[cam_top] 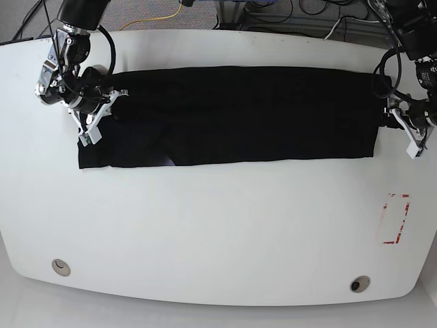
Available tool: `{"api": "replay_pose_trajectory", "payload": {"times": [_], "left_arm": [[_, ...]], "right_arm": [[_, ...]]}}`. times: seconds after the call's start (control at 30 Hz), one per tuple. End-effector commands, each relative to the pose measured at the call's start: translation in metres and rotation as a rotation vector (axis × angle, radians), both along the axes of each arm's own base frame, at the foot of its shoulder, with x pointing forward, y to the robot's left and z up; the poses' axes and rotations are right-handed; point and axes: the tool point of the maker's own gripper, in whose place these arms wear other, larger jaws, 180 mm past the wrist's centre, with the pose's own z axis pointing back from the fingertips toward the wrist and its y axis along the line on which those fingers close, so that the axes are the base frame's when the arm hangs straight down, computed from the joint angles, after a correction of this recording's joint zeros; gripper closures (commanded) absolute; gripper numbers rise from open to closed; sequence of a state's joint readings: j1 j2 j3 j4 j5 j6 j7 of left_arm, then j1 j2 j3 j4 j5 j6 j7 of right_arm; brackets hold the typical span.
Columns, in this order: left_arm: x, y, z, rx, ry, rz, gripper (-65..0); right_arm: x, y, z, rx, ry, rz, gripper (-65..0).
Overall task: Layout the t-shirt on the table in an organized manner, then fold the t-shirt properly
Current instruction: 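Close the left gripper on the black shirt's end edge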
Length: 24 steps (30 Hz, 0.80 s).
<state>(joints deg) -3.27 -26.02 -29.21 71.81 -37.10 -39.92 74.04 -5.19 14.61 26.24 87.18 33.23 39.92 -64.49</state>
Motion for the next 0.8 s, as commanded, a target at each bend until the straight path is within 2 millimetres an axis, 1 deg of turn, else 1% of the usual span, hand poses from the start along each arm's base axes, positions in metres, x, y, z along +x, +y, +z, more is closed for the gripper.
{"api": "replay_pose_trajectory", "payload": {"times": [0.0, 0.07, 0.13, 0.17, 0.27, 0.5, 0.6, 0.63, 0.73, 0.77], "left_arm": [[0.010, -0.001, 0.007, 0.003, -0.032, -0.020, -42.2], [0.011, -0.006, 0.005, 0.001, -0.027, -0.036, -42.2], [0.011, -0.022, -0.002, -0.027, -0.022, -0.054, -42.2], [0.012, -0.026, -0.003, -0.034, -0.022, -0.056, -42.2], [0.011, -0.031, -0.006, -0.046, -0.018, -0.059, -42.1], [0.011, -0.052, -0.014, -0.063, 0.001, -0.111, -40.6], [0.011, -0.059, -0.015, -0.079, 0.003, -0.127, -34.4], [0.011, -0.062, -0.015, -0.089, 0.001, -0.134, -29.9], [0.012, -0.072, -0.015, -0.112, 0.000, -0.158, -22.8], [0.012, -0.074, -0.016, -0.116, 0.002, -0.164, -21.7]], "right_arm": [[0.007, -0.006, 0.008, -0.011, -0.032, -0.003, -6.2], [0.007, -0.006, 0.008, -0.011, -0.032, -0.003, -6.2], [0.007, -0.006, 0.008, -0.011, -0.032, -0.003, -6.2], [0.007, -0.006, 0.008, -0.011, -0.032, -0.003, -6.2], [0.007, -0.006, 0.008, -0.011, -0.032, -0.003, -6.2], [0.007, -0.006, 0.008, -0.011, -0.032, -0.003, -6.2], [0.007, -0.006, 0.008, -0.011, -0.032, -0.003, -6.2], [0.007, -0.006, 0.008, -0.011, -0.032, -0.003, -6.2], [0.007, -0.006, 0.008, -0.011, -0.032, -0.003, -6.2], [0.007, -0.006, 0.008, -0.011, -0.032, -0.003, -6.2]]}}
